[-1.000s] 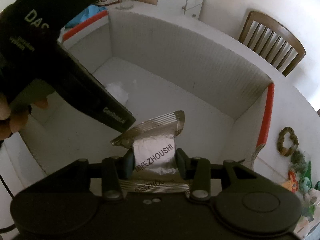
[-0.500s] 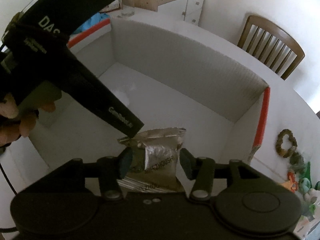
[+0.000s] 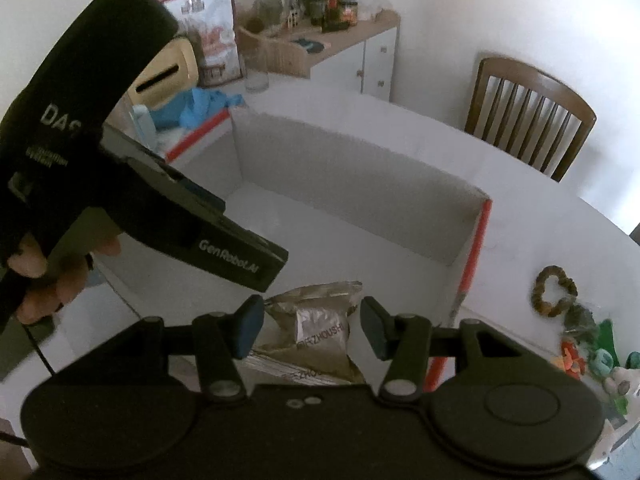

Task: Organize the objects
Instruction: 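Open the left tool to drop the white bag while the right tool drops the foil bag, then move both tools back over the items on the table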

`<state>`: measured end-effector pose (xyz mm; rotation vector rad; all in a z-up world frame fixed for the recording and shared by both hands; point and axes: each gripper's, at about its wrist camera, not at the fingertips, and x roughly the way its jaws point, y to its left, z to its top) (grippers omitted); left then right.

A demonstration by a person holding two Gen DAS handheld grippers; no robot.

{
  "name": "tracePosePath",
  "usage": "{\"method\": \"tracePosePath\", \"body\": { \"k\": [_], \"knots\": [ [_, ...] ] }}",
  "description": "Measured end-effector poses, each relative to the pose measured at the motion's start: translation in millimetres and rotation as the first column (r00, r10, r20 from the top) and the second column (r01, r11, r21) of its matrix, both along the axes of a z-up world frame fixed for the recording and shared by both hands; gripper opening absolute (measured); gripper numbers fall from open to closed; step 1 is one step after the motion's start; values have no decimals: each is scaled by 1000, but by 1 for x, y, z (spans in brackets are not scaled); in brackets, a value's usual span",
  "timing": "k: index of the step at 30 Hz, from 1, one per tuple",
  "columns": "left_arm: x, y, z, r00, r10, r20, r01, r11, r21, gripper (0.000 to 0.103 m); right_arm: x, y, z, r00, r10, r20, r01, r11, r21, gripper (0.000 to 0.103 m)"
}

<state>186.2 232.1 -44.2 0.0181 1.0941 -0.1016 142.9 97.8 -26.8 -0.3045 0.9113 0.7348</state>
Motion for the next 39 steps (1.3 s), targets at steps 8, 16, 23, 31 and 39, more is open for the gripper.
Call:
{"method": "tracePosePath", "body": {
  "k": [8,16,23,31,39],
  "knots": [
    [-20,-32,35,996,-19,88,19,1000,-2,71,-10,-38,23,1000,-19,25,17,997,82,53],
    [-40,-68,57,983,-28,181,30,1000,-9,71,-18,-82,45,996,-62,62,51,986,161,58],
    [-58,-107,67,965,-25,260,26,1000,-3,76,-28,-121,53,992,-98,81,79,974,211,65],
    [-73,-151,72,947,-48,317,52,999,-6,82,-37,-169,53,983,-154,99,125,959,254,79],
    [-84,-183,72,931,-44,363,48,999,-1,85,-43,-211,50,972,-207,111,170,946,277,84]
  ]
}}
